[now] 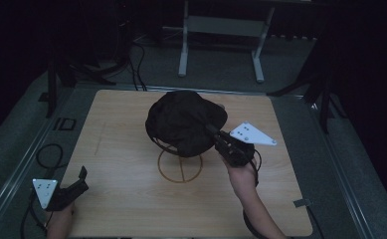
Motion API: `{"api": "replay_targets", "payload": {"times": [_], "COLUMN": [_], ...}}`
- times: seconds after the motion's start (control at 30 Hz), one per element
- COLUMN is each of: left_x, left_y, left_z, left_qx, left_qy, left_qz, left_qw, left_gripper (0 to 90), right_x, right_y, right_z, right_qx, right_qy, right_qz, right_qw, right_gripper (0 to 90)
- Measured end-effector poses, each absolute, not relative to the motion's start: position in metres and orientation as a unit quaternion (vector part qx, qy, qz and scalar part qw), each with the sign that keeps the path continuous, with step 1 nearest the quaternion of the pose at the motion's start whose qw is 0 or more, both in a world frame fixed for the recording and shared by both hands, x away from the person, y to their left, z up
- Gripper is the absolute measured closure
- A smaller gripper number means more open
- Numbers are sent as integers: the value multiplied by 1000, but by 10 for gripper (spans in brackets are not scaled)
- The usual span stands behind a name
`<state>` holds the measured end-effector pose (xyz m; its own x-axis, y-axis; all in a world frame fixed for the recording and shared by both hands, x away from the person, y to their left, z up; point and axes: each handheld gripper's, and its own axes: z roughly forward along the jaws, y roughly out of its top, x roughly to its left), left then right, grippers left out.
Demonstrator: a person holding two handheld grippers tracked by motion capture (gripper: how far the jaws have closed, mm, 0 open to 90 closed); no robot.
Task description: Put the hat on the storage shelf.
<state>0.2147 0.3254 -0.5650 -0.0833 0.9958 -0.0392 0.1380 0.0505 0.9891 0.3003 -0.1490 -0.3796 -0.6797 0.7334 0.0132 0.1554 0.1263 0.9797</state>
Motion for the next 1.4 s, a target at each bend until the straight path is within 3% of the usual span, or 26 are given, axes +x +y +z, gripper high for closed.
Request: {"api": "replay_targets", "payload": {"times": [1.0, 1.4], "left_x": [215, 215], "left_y": [326, 326], "left_z": [-565, -565], "left_qx": [501, 501], "left_qy": [565, 565], "left_qz": [472, 472], "left_qw": [454, 455], "left_gripper": [18, 18], "right_x": [295, 299], "right_y": [-154, -155], "right_z": [-424, -417], "right_qx": [327, 323], "right_qy": [732, 731], "right_qz": [565, 570], "right_qw": [194, 191], "right_gripper": [894, 785]}}
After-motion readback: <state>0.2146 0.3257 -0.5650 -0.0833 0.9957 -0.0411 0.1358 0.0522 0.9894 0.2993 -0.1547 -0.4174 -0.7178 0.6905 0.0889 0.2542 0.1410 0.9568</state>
